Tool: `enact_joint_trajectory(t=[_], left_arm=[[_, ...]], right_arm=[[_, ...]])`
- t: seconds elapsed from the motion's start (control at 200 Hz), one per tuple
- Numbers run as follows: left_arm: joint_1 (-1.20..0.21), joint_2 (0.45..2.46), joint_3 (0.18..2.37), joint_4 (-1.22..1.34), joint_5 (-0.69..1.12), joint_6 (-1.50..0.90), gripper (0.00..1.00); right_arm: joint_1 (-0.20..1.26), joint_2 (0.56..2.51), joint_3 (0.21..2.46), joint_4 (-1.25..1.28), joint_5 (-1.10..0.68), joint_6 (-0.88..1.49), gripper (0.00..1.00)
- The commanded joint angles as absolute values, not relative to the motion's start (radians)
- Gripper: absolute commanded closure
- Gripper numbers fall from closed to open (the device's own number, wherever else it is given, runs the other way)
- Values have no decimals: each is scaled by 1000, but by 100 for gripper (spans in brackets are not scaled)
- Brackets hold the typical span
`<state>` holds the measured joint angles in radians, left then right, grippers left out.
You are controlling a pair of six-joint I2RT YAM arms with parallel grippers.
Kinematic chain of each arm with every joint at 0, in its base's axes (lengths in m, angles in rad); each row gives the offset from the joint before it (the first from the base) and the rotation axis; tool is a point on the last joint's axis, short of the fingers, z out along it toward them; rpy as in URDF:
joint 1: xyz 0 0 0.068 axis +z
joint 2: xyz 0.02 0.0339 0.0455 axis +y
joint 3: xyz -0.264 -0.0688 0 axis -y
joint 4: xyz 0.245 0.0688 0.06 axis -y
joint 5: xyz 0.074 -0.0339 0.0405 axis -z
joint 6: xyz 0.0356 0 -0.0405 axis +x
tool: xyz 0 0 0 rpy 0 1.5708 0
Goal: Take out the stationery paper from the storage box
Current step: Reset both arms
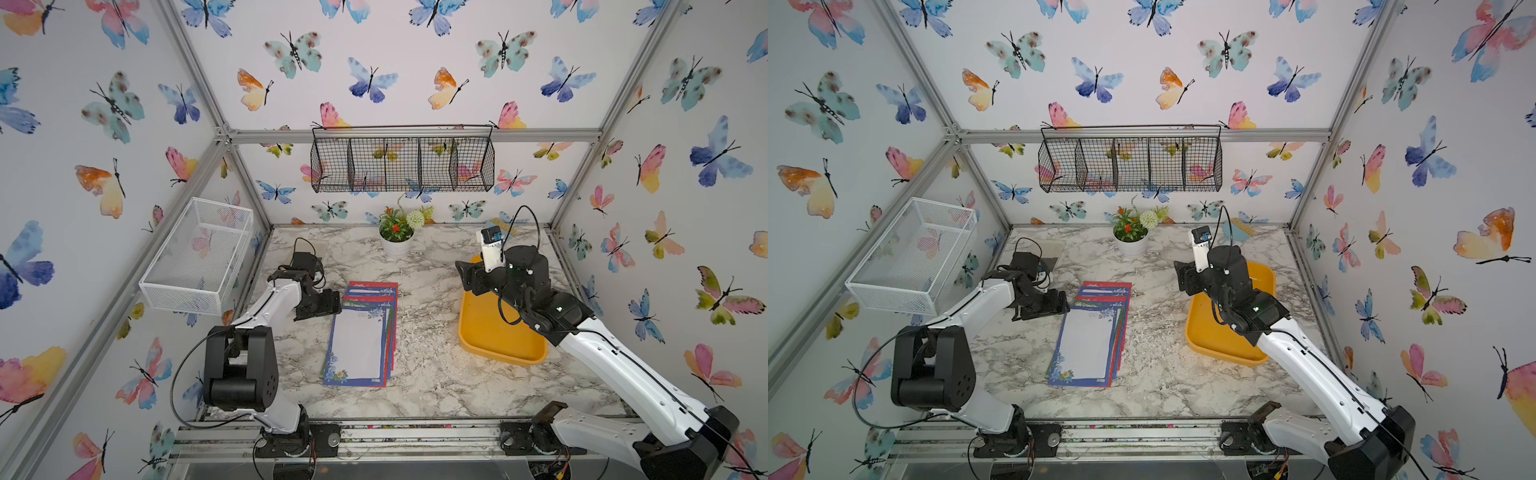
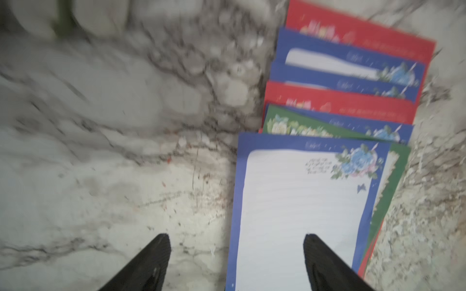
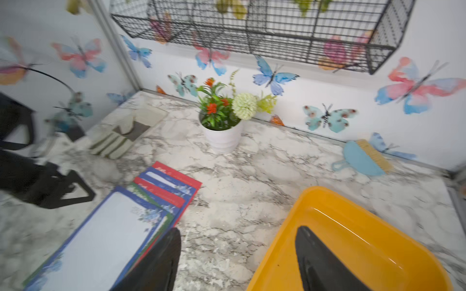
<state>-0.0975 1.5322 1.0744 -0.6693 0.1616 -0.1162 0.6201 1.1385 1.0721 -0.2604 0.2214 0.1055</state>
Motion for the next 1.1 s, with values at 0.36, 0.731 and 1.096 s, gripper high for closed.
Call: enact_joint_trajectory(t=[0.36, 0.731, 1.096], left_arm=[[-301, 1171, 534, 499, -227, -27, 14], [-194, 1136, 228, 849, -143, 134, 10], [-58, 1322, 187, 1040, 36, 73, 8]], right_arm=[[350, 1255, 594, 387, 391, -29, 20], [178, 1357, 208, 1072, 183, -33, 19], [106, 1603, 134, 1481, -1, -53, 19]])
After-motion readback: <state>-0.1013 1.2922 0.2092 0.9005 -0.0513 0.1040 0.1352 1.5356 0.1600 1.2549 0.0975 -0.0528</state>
